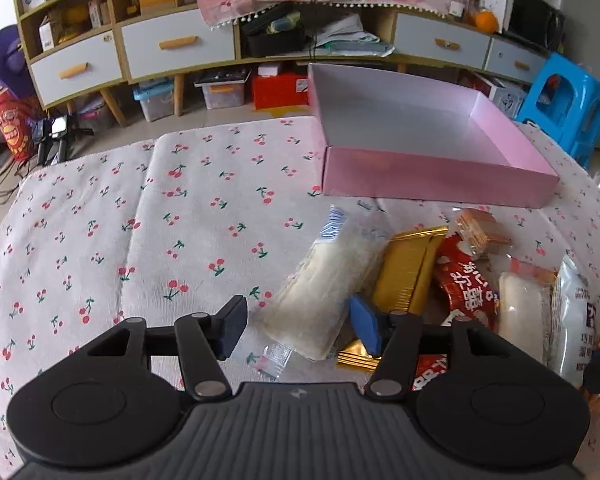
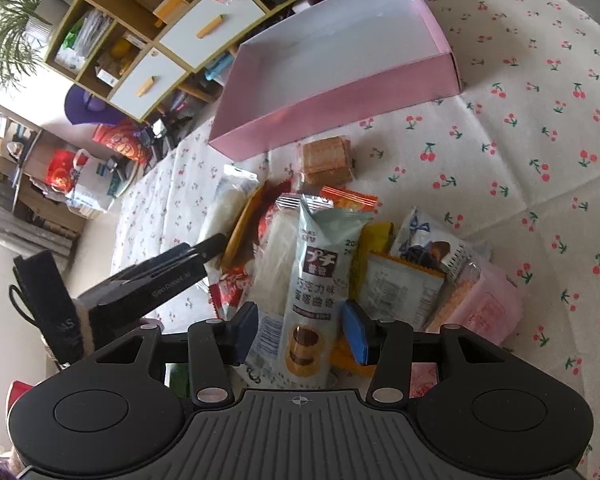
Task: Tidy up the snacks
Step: 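Grasp the white bread pack with the left tool while the right tool grasps the white cake-roll pack, then carry both packs into the pink box and open both tools to release, then withdraw both tools from the box back to the snack pile, then grasp the green wafer pack with the left tool while the right tool grasps the pink pack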
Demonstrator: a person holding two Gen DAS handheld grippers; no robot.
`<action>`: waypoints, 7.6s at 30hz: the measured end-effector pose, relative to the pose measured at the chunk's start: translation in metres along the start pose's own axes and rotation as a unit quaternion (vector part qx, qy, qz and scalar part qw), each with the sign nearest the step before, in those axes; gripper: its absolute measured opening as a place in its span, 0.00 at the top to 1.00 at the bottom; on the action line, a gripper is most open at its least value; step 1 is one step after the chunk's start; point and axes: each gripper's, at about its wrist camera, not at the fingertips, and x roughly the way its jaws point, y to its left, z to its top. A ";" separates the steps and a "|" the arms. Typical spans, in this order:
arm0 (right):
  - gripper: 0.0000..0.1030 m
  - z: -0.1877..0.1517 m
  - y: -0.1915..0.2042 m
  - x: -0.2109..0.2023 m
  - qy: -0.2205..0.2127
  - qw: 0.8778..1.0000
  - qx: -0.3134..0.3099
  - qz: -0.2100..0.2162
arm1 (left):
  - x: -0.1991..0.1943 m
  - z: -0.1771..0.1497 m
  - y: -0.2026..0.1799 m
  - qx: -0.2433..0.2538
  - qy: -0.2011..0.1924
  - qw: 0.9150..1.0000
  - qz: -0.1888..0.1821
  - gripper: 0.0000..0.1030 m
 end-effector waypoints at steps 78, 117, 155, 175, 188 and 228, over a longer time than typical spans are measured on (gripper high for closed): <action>0.74 0.157 -0.052 0.011 -0.205 0.978 -0.037 0.014 | 0.066 0.095 -0.057 0.066 -0.064 0.996 -0.008 0.66; 0.65 0.108 0.030 0.067 -0.206 0.926 -0.288 -0.128 | 0.045 0.063 -0.045 0.050 0.006 0.998 0.044 0.64; 0.07 0.010 0.018 -0.054 -0.099 0.968 -0.136 -0.185 | -0.073 -0.009 -0.057 0.008 0.048 0.996 0.074 0.01; 0.07 -0.022 -0.039 -0.015 0.012 0.989 0.025 -0.143 | -0.060 -0.061 -0.036 -0.101 0.129 0.986 0.013 0.14; 0.09 -0.032 -0.028 -0.001 0.018 0.989 0.000 -0.146 | -0.053 -0.068 -0.035 -0.109 0.147 0.983 0.014 0.36; 0.61 -0.030 -0.017 -0.023 -0.029 0.989 -0.020 -0.141 | -0.074 -0.054 -0.032 -0.131 0.096 0.987 -0.004 0.58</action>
